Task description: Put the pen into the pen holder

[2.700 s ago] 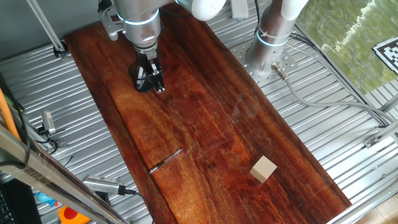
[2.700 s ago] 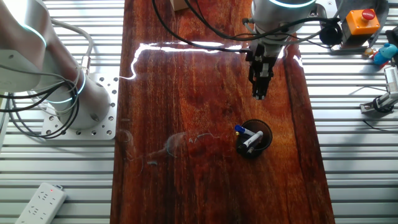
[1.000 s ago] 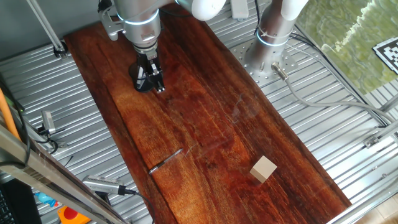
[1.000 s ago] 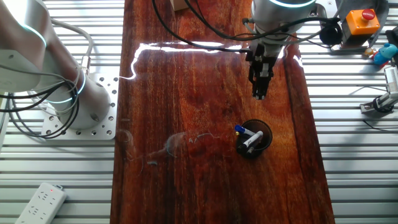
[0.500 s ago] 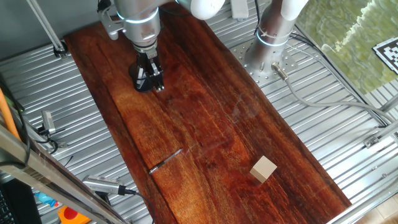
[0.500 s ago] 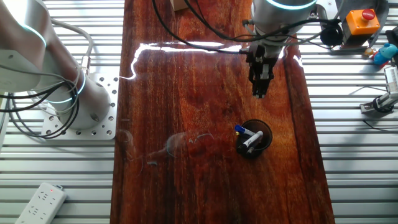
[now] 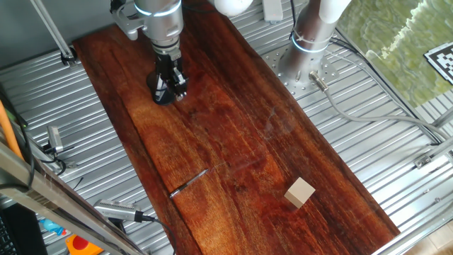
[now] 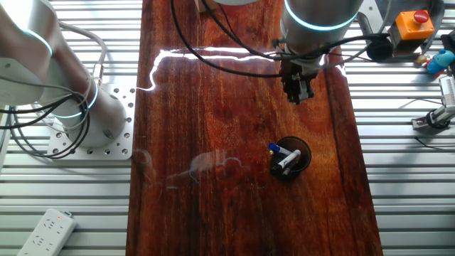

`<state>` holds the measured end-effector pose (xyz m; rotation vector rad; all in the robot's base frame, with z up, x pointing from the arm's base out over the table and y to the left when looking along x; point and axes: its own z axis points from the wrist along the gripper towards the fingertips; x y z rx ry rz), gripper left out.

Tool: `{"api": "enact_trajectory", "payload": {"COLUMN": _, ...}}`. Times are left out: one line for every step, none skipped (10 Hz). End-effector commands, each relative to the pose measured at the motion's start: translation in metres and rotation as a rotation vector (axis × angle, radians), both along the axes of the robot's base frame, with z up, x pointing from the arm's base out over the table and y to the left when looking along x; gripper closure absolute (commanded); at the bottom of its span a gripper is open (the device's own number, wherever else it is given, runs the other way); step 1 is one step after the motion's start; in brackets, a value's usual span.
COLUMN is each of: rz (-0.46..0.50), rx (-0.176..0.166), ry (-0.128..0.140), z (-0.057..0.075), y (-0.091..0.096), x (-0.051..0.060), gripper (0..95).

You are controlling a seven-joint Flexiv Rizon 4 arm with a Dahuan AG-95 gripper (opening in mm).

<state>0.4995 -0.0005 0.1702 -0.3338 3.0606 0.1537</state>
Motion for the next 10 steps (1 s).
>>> {"api": "enact_trajectory", "payload": {"rz": 0.005, "rx": 0.002, "ry": 0.000, "z": 0.0000, "y": 0.0005, "x": 0.0004, "gripper": 95.0}}
{"api": "enact_trajectory", "payload": {"rz": 0.004, "rx": 0.002, "ry": 0.000, "z": 0.0000, "y": 0.0005, "x": 0.0004, "gripper": 95.0}}
{"api": "enact_trajectory", "payload": {"rz": 0.004, "rx": 0.002, "ry": 0.000, "z": 0.0000, "y": 0.0005, "x": 0.0004, "gripper": 95.0}}
{"api": "enact_trajectory", "payload": {"rz": 0.004, "rx": 0.002, "ry": 0.000, "z": 0.0000, "y": 0.0005, "x": 0.0004, "gripper": 95.0}}
{"api": "enact_trajectory", "payload": {"rz": 0.003, "rx": 0.002, "ry": 0.000, "z": 0.0000, "y": 0.0005, "x": 0.0004, "gripper": 95.0}}
{"api": "enact_trajectory", "payload": {"rz": 0.000, "rx": 0.002, "ry": 0.000, "z": 0.0000, "y": 0.0005, "x": 0.0004, "gripper": 95.0}}
{"api": "enact_trajectory", "payload": {"rz": -0.002, "rx": 0.002, "ry": 0.000, "z": 0.0000, "y": 0.0005, "x": 0.0004, "gripper": 95.0}}
{"api": "enact_trajectory", "payload": {"rz": -0.004, "rx": 0.001, "ry": 0.002, "z": 0.0000, "y": 0.0006, "x": 0.0005, "gripper": 95.0}}
{"api": "enact_trajectory", "payload": {"rz": -0.003, "rx": 0.001, "ry": 0.002, "z": -0.0001, "y": 0.0007, "x": 0.0005, "gripper": 95.0}}
{"api": "enact_trajectory", "payload": {"rz": -0.005, "rx": 0.002, "ry": 0.002, "z": 0.0000, "y": 0.0011, "x": 0.0010, "gripper": 95.0}}
